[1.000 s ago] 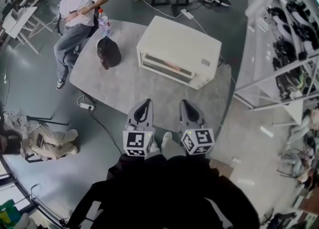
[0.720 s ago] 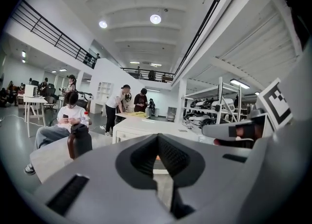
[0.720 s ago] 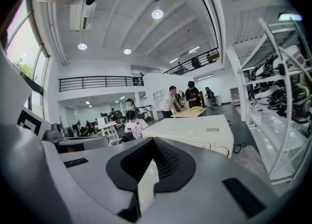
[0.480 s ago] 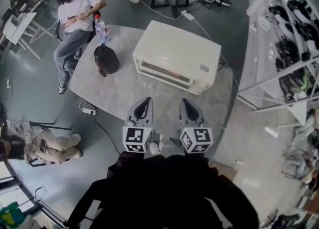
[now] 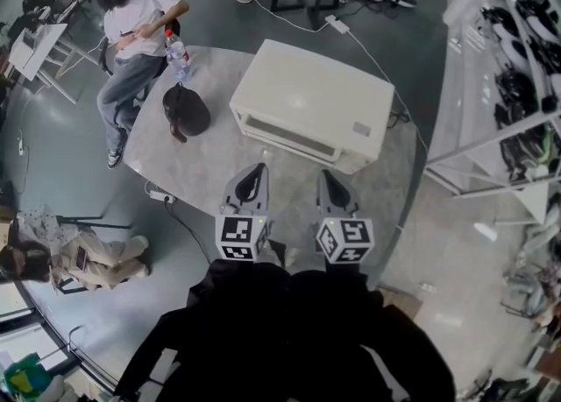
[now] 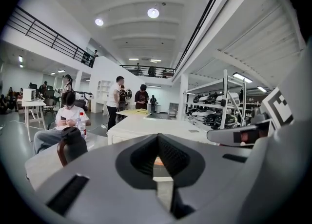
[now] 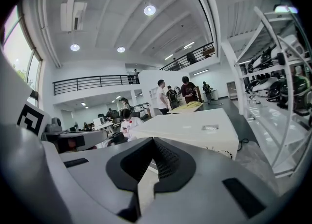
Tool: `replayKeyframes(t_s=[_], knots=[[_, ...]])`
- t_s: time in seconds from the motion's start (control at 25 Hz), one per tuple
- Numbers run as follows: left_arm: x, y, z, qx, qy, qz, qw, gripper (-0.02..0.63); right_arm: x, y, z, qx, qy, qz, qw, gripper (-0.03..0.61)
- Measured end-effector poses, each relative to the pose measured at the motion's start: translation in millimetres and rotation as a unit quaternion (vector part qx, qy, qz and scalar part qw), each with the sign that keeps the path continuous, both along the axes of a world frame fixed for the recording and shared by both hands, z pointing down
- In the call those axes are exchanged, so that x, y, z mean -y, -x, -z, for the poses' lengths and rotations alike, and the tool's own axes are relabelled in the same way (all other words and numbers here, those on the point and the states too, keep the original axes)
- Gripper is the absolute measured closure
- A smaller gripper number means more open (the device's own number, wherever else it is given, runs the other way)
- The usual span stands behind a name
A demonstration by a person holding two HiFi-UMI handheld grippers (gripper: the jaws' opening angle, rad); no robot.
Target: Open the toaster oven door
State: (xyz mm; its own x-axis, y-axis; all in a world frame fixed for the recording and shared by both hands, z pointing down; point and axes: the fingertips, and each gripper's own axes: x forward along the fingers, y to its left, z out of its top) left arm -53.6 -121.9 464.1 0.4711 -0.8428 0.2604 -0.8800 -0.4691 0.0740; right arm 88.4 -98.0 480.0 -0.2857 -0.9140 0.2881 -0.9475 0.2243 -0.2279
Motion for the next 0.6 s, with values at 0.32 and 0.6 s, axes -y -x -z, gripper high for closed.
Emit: replayKeyframes(t_s=[0.32, 0.6], knots=[[41, 0, -11, -0.004, 0.020, -0.024, 0.9995, 0.611, 22, -5, -17, 0.001, 0.023, -0.049, 0.999, 0.575], [65, 1, -34, 0.011, 0.040, -0.047, 0.9980, 0.611, 37, -8, -32, -0.002, 0.037, -0.082, 0.996, 0.575]])
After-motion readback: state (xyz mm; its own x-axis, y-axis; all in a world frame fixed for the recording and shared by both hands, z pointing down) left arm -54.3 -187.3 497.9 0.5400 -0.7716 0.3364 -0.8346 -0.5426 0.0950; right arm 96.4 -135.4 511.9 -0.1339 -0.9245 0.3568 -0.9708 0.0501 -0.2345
